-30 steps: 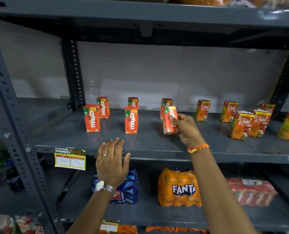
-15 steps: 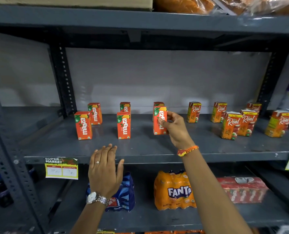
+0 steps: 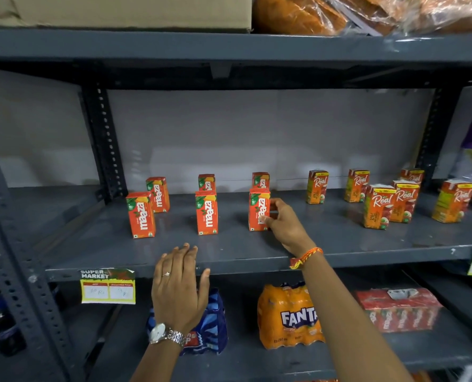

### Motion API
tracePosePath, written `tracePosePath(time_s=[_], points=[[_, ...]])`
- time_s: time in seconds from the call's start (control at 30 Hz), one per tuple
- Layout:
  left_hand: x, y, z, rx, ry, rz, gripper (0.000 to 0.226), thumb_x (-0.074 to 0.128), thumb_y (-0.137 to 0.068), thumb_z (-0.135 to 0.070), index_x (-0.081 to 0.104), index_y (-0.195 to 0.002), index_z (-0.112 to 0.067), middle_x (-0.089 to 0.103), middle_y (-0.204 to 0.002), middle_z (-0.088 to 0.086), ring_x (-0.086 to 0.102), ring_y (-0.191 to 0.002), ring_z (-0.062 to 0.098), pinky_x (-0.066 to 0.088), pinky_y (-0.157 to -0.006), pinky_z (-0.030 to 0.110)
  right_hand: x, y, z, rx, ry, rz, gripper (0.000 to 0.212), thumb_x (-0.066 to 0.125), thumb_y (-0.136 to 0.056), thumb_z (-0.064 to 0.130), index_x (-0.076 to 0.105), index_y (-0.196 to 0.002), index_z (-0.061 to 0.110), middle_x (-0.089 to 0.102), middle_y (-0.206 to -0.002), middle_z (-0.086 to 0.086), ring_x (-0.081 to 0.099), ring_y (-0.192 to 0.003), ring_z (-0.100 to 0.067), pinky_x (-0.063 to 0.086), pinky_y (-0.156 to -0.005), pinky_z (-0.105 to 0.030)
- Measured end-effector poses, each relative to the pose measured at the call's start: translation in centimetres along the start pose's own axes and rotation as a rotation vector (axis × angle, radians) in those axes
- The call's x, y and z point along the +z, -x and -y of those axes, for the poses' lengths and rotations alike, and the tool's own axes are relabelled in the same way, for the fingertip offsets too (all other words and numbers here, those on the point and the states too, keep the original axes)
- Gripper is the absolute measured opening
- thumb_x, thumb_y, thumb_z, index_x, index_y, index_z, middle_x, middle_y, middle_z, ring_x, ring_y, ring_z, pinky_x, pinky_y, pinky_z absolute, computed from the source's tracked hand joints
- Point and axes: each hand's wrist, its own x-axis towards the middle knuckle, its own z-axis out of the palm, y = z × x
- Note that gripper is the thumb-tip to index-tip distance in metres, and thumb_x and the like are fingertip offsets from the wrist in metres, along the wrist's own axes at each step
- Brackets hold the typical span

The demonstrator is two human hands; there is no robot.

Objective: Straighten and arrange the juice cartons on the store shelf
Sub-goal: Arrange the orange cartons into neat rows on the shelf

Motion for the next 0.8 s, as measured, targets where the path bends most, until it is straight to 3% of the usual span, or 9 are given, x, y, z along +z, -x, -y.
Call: tracePosePath(time_s=[0.13,0.37,0.6,0.7,0.77,0.8], points=[[-0.1,0.1,0.1,0.017,0.011,-0.008,0.052,0.036,-0.099,-0.045,0.057,-0.132,-0.01,0.062,-0.136,0.01,0.054,-0.126,0.03,0.025,-0.119,0.041,0.2,0.6,0.3,0.007,0.125,-0.062,0.046,0.059,-0.096,0.013,0.044,-0.14,0.011,0.057,-0.139,-0.01,0.055,-0.128,-0.027,0.046,-0.103,-0.043],[-0.8,0.3,0.1,0.034,0.002,0.022,0.051,0.041,-0.099,-0.044,0.054,-0.135,-0.01,0.059,-0.14,0.012,0.053,-0.129,0.032,0.026,-0.12,0.044,0.2,1.5,0.9,0.007,0.265,-0.139,0.046,0.061,-0.094,0.015,0.046,-0.137,0.007,0.057,-0.137,-0.016,0.055,-0.126,-0.033,0.045,-0.103,-0.045],[-1.8,0.4,0.3,0.05,-0.003,0.096,0.057,0.039,-0.098,-0.046,0.052,-0.139,-0.009,0.056,-0.144,0.012,0.051,-0.134,0.031,0.027,-0.121,0.045,0.2,2.0,1.0,0.052,0.207,-0.117,0.059,0.065,-0.092,0.017,0.04,-0.145,0.009,0.052,-0.142,-0.014,0.05,-0.133,-0.032,0.041,-0.111,-0.049],[-2.2,0.3,1.0,0.109,-0.011,0.127,0.058,0.041,-0.098,-0.046,0.05,-0.142,-0.01,0.055,-0.147,0.011,0.051,-0.135,0.03,0.03,-0.12,0.045,1.0,4.1,1.1,-0.109,0.223,-0.389,0.076,0.076,-0.082,0.012,0.037,-0.146,0.011,0.046,-0.141,-0.013,0.043,-0.135,-0.03,0.038,-0.11,-0.04],[-2.4,0.1,1.8,0.167,-0.026,0.14,0.058,0.043,-0.097,-0.044,0.049,-0.143,-0.009,0.055,-0.146,0.011,0.053,-0.134,0.03,0.032,-0.119,0.044,2.7,5.6,1.3,-0.325,0.219,-0.576,0.061,0.076,-0.08,0.009,0.049,-0.134,0.017,0.053,-0.129,-0.006,0.051,-0.121,-0.023,0.046,-0.1,-0.033],[-2.6,0.1,2.3,0.167,-0.033,0.14,0.058,0.043,-0.097,-0.043,0.049,-0.142,-0.009,0.056,-0.145,0.012,0.054,-0.133,0.03,0.034,-0.118,0.045,3.8,6.1,1.7,-0.397,0.2,-0.572,0.051,0.075,-0.081,0.007,0.054,-0.127,0.017,0.056,-0.122,-0.004,0.055,-0.112,-0.02,0.051,-0.095,-0.032]])
